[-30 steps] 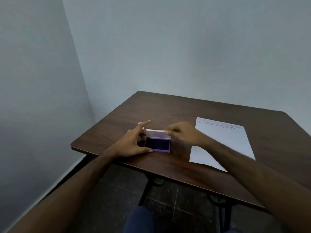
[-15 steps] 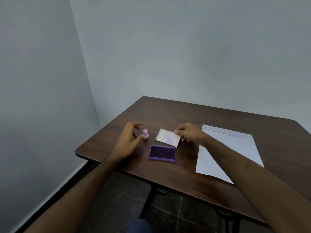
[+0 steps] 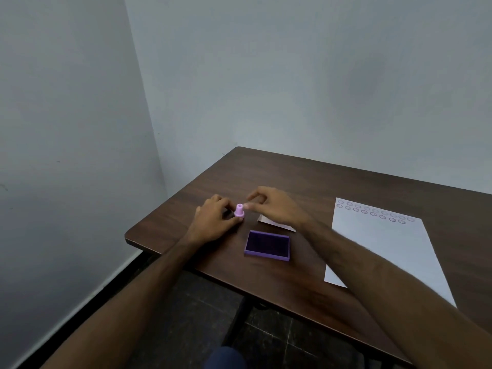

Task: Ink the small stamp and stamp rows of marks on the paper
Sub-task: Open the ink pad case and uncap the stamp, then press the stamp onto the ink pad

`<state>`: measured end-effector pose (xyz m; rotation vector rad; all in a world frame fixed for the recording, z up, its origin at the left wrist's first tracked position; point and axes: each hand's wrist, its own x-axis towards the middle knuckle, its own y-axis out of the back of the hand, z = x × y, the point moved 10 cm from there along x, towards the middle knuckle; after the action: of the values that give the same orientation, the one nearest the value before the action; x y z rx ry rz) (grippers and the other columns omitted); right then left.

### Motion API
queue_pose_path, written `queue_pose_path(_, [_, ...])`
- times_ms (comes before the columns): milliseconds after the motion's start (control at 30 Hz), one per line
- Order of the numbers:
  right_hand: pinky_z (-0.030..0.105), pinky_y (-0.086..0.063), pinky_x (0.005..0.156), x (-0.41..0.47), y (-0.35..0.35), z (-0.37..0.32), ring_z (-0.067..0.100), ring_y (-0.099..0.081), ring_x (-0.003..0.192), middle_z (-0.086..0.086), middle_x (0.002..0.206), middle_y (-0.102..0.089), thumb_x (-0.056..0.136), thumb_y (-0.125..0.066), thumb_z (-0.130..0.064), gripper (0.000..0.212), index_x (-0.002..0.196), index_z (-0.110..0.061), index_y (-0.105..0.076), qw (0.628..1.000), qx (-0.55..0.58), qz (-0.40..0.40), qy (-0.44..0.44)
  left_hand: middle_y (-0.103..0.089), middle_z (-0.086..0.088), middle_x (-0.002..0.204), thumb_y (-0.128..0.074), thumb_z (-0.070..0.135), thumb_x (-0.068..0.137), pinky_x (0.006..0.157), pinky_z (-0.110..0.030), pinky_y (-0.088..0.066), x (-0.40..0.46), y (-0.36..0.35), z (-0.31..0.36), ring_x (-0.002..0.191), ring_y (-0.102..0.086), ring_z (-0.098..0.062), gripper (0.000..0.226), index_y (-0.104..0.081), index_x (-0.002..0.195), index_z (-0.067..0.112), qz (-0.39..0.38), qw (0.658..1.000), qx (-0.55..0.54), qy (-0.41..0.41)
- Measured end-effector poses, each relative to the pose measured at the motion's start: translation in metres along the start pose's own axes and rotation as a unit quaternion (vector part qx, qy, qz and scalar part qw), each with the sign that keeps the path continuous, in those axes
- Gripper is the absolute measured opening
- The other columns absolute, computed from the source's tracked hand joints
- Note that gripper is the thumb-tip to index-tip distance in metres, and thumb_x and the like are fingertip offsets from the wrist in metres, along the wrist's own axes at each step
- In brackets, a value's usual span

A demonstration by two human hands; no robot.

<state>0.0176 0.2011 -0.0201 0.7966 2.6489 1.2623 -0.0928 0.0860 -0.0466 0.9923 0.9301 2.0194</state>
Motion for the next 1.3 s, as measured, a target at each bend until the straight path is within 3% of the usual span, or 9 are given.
queue_pose_path(200, [0.012, -0.035, 0.052, 0.009, -0.019, -0.025, -0.007, -0.057, 0.06, -0.014, 0.066, -0.063, 0.082, -0.077, -0.038, 0.021, 0.089, -0.02, -0.069, 0.999, -0.017, 0.017, 0.047, -0.054, 0.009, 0.099, -0.058, 0.053, 0.088, 0.078, -0.034, -0.034, -0.007, 0.004, 0.015, 0.092, -0.049, -0.01, 0.029, -0.056, 0.095, 0.026, 0.033, 0.996, 0.064, -0.056])
queue_pose_path(533, [0.016, -0.04, 0.058, 0.005, -0.015, -0.018, 0.0, -0.058, 0.07, -0.01, 0.081, -0.067, 0.091, -0.069, -0.031, 0.016, 0.092, -0.015, -0.068, 0.999, -0.023, 0.023, 0.03, -0.054, 0.006, 0.098, -0.059, 0.058, 0.086, 0.082, -0.037, -0.039, -0.005, 0.0, 0.011, 0.093, -0.049, -0.013, 0.035, -0.058, 0.088, 0.023, 0.02, 0.997, 0.065, -0.035])
queue_pose_path(667, [0.017, -0.052, 0.064, -0.002, 0.009, -0.009, 0.004, -0.069, 0.069, -0.003, 0.081, -0.076, 0.089, -0.071, -0.025, 0.015, 0.093, -0.011, -0.068, 0.991, 0.115, 0.061, -0.005, -0.054, 0.01, 0.098, -0.058, 0.056, 0.087, 0.083, -0.036, -0.036, -0.006, 0.001, 0.009, 0.096, -0.049, -0.011, 0.03, -0.061, 0.09, 0.027, 0.025, 0.997, 0.062, -0.025])
queue_pose_path(833, [0.022, -0.057, 0.068, -0.027, 0.026, 0.021, 0.013, -0.068, 0.071, 0.009, 0.084, -0.074, 0.09, -0.07, -0.007, 0.008, 0.097, -0.003, -0.067, 0.885, 0.456, 0.042, -0.083, -0.055, 0.011, 0.111, -0.055, 0.055, 0.089, 0.089, -0.037, -0.035, -0.008, 0.0, 0.012, 0.107, -0.05, -0.012, 0.03, -0.059, 0.107, 0.03, 0.009, 0.998, 0.056, -0.029])
queue_pose_path(933, [0.021, -0.059, 0.068, -0.048, 0.035, 0.036, 0.013, -0.07, 0.074, 0.008, 0.085, -0.076, 0.092, -0.066, -0.004, 0.013, 0.104, -0.003, -0.068, 0.835, 0.541, 0.035, -0.094, -0.054, 0.016, 0.122, -0.054, 0.055, 0.093, 0.095, -0.039, -0.035, -0.016, 0.01, 0.023, 0.107, -0.049, -0.004, 0.036, -0.054, 0.123, 0.035, 0.021, 0.998, 0.012, -0.05])
queue_pose_path(1000, [0.021, -0.058, 0.07, -0.062, 0.042, 0.043, 0.011, -0.069, 0.075, 0.007, 0.088, -0.076, 0.093, -0.064, -0.003, 0.02, 0.112, -0.001, -0.068, 0.825, 0.555, 0.036, -0.097, -0.054, 0.022, 0.123, -0.052, 0.055, 0.094, 0.098, -0.039, -0.035, -0.027, 0.017, 0.035, 0.107, -0.049, 0.002, 0.034, -0.052, 0.125, 0.039, 0.021, 0.995, -0.044, -0.086])
queue_pose_path(1133, [0.023, -0.054, 0.069, -0.08, 0.046, 0.05, 0.011, -0.065, 0.075, 0.006, 0.087, -0.073, 0.093, -0.066, -0.01, 0.012, 0.103, -0.006, -0.071, 0.873, 0.473, 0.024, -0.117, -0.05, 0.026, 0.131, -0.053, 0.074, 0.083, 0.098, -0.032, -0.032, -0.05, -0.002, 0.059, 0.118, -0.045, 0.006, 0.065, -0.043, 0.139, 0.043, -0.077, 0.986, -0.066, -0.129])
queue_pose_path(1233, [0.024, -0.053, 0.066, -0.088, 0.045, 0.031, 0.01, -0.066, 0.074, 0.002, 0.088, -0.073, 0.093, -0.067, -0.024, 0.015, 0.101, -0.012, -0.071, 0.971, 0.224, -0.029, -0.077, -0.05, 0.014, 0.137, -0.057, 0.076, 0.079, 0.098, -0.033, -0.031, -0.056, -0.024, 0.067, 0.124, -0.042, -0.006, 0.078, -0.039, 0.145, 0.036, -0.13, 0.982, 0.017, -0.138])
queue_pose_path(1300, [0.027, -0.054, 0.068, -0.089, 0.041, 0.006, 0.01, -0.068, 0.075, -0.002, 0.089, -0.074, 0.092, -0.067, -0.033, 0.02, 0.101, -0.015, -0.069, 0.998, 0.023, -0.056, -0.009, -0.049, 0.011, 0.133, -0.059, 0.071, 0.081, 0.098, -0.033, -0.03, -0.054, -0.026, 0.068, 0.123, -0.041, -0.008, 0.072, -0.045, 0.142, 0.034, -0.129, 0.982, 0.026, -0.139])
